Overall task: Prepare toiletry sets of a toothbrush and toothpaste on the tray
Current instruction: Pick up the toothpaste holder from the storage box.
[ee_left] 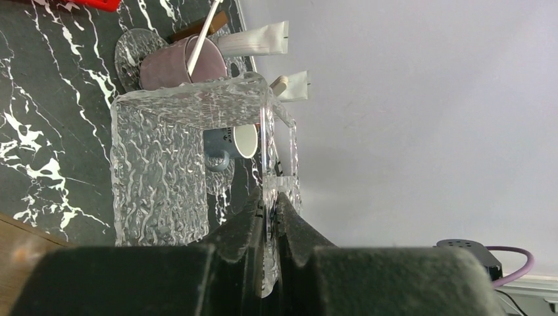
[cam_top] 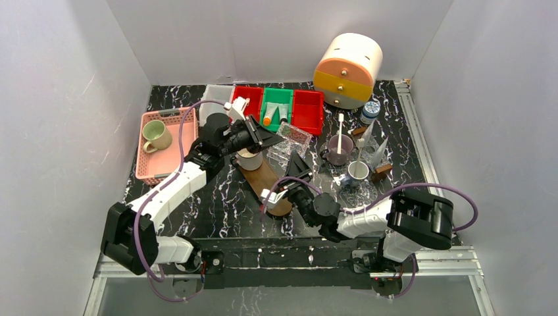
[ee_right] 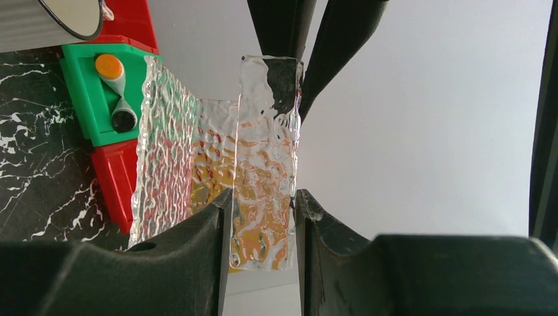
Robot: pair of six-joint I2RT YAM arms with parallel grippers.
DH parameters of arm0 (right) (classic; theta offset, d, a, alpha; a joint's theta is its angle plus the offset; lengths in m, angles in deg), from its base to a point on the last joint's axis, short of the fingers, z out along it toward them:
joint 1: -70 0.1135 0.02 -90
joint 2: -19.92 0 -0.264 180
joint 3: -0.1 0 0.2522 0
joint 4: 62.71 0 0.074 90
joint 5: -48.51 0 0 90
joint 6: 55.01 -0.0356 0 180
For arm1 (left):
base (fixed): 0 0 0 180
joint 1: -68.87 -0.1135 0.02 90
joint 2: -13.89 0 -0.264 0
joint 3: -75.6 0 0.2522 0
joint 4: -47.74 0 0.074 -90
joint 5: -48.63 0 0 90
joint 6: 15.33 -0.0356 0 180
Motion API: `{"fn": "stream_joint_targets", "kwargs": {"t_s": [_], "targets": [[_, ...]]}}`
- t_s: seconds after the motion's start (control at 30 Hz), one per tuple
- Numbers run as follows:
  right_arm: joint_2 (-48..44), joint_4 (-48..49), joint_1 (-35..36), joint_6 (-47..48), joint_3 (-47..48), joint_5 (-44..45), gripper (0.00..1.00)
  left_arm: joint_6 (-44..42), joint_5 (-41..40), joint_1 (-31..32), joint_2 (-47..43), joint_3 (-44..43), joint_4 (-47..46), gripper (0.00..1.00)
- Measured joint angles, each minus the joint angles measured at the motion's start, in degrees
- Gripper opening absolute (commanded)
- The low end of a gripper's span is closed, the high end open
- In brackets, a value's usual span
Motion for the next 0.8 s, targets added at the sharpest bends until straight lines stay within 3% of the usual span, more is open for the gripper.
{"fn": "stream_joint_targets", "kwargs": {"t_s": [0.17, 0.27, 0.4, 0.6, 0.8], "targets": [[-0.24, -0.63, 0.61, -1.11, -0.07, 0.68, 0.59, 0.83, 0.2, 0.09, -0.59, 1.03, -1.07, 0.0], [-3.56, -6.6, 1.62, -5.09, -0.09, 1.81, 0.67, 0.57, 0.42, 0.39, -1.11, 1.55, -1.11, 0.0], [-13.51, -25.44, 2.95, -18.12, 1.53, 2.08, 0.79, -0.11, 0.33, 0.48, -1.57, 2.1, -1.03, 0.0], [-24.35, -60.92, 3.26, -44.72, 14.6, -4.11, 0.88, -1.44, -0.31, 0.48, -1.81, 2.84, -0.87, 0.0], [-30.14, -78.66, 3.32, -60.15, 19.56, -9.86, 0.94, -2.4, -0.2, 0.46, -1.86, 4.63, -1.11, 0.0]]}}
